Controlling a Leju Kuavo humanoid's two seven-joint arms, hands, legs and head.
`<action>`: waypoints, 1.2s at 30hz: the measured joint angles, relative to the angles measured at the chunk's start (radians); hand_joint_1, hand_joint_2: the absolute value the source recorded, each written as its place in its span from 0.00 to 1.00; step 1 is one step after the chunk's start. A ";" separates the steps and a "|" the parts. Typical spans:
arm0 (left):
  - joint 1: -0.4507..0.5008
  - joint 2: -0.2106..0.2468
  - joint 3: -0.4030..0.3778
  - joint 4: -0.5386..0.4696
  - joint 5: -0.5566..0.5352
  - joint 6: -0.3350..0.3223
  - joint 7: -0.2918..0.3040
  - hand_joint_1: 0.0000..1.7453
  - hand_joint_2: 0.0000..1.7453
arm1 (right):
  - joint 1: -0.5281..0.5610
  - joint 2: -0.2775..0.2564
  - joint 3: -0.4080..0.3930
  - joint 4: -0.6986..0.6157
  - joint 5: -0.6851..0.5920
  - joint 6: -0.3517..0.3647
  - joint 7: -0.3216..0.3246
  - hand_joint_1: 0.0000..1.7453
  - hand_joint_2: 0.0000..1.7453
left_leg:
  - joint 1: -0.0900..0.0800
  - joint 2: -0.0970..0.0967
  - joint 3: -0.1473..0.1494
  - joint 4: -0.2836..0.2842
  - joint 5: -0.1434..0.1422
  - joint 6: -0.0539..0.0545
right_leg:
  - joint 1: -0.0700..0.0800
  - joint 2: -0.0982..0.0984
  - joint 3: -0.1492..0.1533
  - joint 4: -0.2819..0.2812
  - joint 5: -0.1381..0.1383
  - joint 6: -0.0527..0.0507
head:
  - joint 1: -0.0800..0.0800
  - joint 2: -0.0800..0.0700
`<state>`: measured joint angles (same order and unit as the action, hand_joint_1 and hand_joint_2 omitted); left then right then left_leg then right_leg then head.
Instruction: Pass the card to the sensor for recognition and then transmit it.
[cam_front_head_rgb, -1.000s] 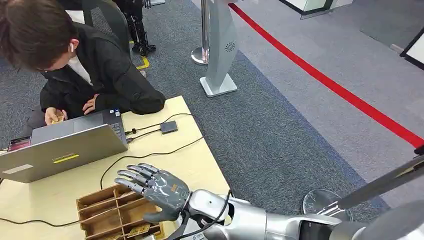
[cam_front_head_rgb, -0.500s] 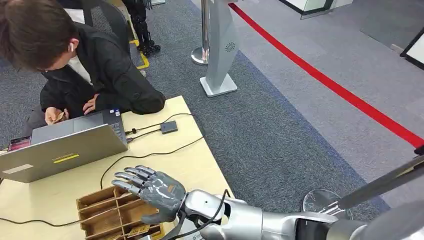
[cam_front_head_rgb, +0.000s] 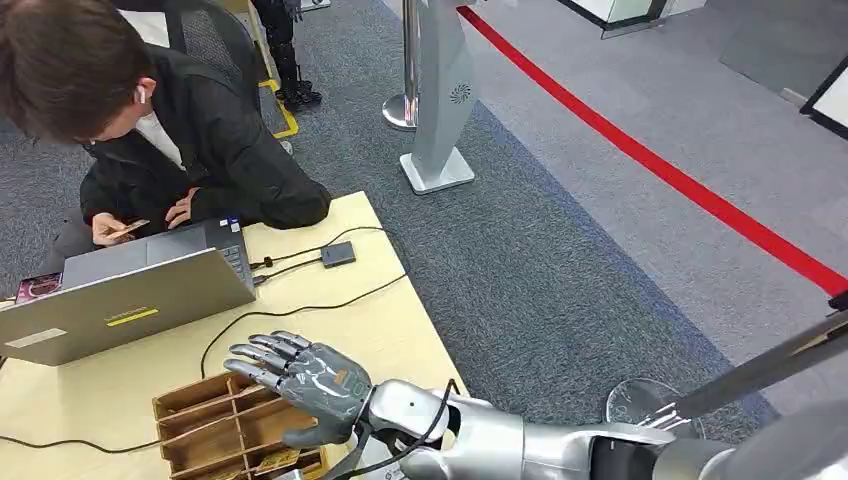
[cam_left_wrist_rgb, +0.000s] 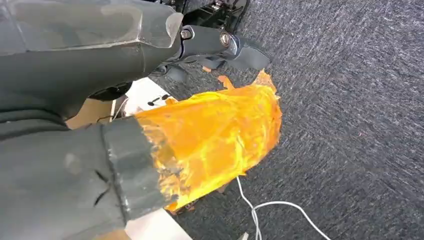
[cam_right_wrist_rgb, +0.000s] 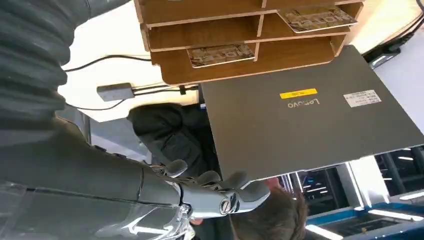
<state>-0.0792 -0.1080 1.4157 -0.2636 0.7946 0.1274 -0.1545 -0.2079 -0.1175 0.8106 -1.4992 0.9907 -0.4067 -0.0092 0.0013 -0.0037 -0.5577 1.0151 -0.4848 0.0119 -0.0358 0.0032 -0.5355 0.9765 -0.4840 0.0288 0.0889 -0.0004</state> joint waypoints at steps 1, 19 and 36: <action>0.000 0.000 0.000 0.000 0.000 0.000 0.000 0.00 0.00 | -0.001 0.000 0.000 0.002 0.000 0.002 0.003 0.00 1.00 | 0.000 0.000 0.000 0.000 0.000 0.000 | 0.000 0.000 0.000 0.000 0.000 0.000 | 0.000 0.000; -0.007 0.006 -0.019 0.000 0.000 -0.009 0.001 0.00 0.00 | -0.139 0.074 0.005 0.117 -0.026 0.079 0.041 0.00 1.00 | 0.000 0.000 0.000 0.000 0.001 0.000 | 0.000 0.000 0.000 0.000 0.000 0.000 | 0.000 0.000; -0.011 0.010 -0.023 0.000 0.000 -0.009 0.001 0.00 0.00 | -0.182 0.106 0.014 0.193 -0.018 0.088 0.055 0.00 1.00 | 0.000 0.000 0.000 0.000 0.001 0.000 | 0.000 0.000 0.000 0.000 0.000 0.000 | 0.000 0.000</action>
<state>-0.0898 -0.0977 1.3928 -0.2632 0.7946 0.1186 -0.1534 -0.3896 -0.0118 0.8248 -1.3065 0.9731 -0.3189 0.0458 0.0014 -0.0039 -0.5579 1.0151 -0.4842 0.0116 -0.0358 0.0032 -0.5356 0.9769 -0.4839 0.0287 0.0889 -0.0004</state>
